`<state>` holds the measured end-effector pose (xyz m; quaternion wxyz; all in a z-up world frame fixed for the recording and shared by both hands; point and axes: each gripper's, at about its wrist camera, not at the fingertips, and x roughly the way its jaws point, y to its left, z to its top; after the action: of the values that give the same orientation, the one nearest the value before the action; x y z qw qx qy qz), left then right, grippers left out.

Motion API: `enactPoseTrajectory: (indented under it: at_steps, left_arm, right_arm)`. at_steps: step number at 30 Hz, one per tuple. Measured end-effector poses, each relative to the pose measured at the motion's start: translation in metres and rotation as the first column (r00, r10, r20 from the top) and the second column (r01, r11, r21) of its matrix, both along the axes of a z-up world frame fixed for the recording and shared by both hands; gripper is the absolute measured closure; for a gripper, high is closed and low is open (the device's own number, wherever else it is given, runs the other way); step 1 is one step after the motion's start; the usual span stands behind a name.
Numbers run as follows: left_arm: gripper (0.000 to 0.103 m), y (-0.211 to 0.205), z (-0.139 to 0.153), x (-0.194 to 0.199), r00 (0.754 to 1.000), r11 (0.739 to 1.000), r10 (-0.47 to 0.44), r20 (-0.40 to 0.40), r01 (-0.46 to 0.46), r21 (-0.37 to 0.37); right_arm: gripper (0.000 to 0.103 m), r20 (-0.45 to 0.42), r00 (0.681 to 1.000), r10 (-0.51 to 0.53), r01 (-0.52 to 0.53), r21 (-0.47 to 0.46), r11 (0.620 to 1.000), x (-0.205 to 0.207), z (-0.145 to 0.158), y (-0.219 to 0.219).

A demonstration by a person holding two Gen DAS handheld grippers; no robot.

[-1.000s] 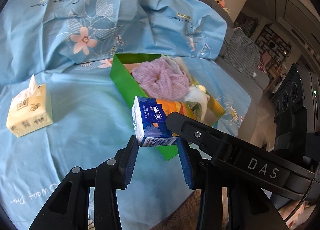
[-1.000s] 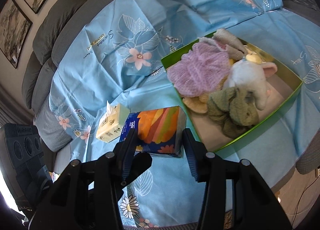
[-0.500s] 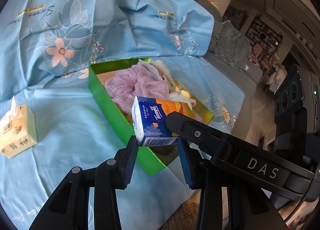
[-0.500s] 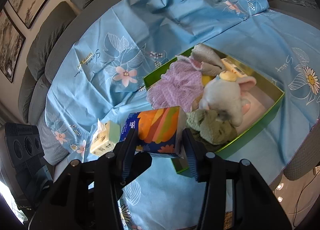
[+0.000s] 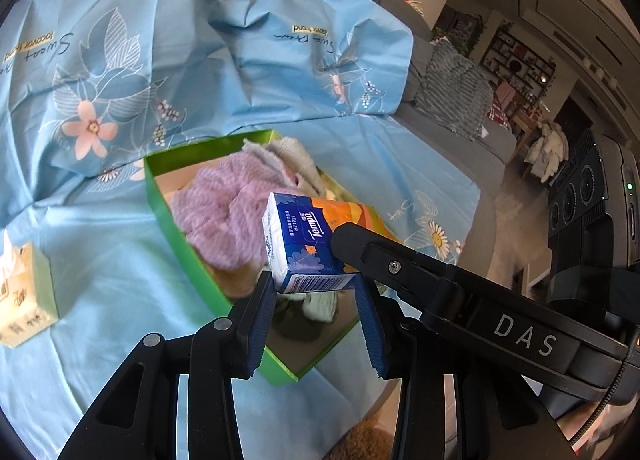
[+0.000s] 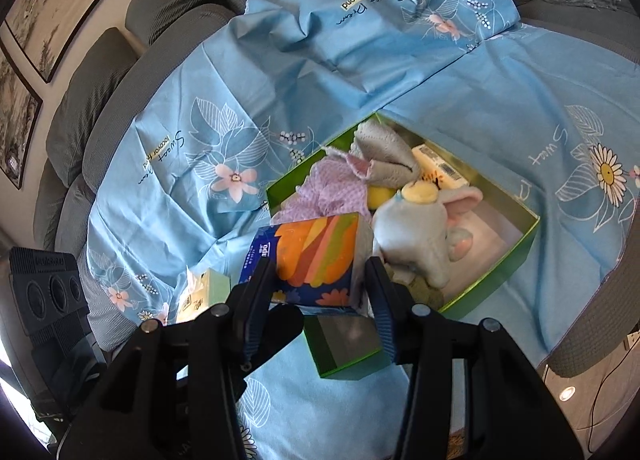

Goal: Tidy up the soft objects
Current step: 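Carry the tissue packet with the right gripper over the green box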

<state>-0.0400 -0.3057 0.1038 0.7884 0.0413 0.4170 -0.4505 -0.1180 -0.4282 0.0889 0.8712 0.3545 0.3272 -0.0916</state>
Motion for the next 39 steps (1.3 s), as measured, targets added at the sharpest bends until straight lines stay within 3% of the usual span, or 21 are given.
enactPoseTrajectory:
  at_steps: [31,39]
  left_arm:
    - [0.062,-0.024,-0.003,0.067,0.998,0.999,0.047,-0.050,-0.047,-0.003]
    - [0.062,-0.033,-0.014,0.090,0.993,0.998,0.060,-0.104,-0.060,0.004]
  right_arm:
    - [0.056,-0.049,0.997,0.062,-0.062,-0.003,0.998,0.073,-0.003,-0.035]
    - [0.056,-0.091,0.993,0.075,-0.076,-0.007,0.997,0.095,-0.009,-0.042]
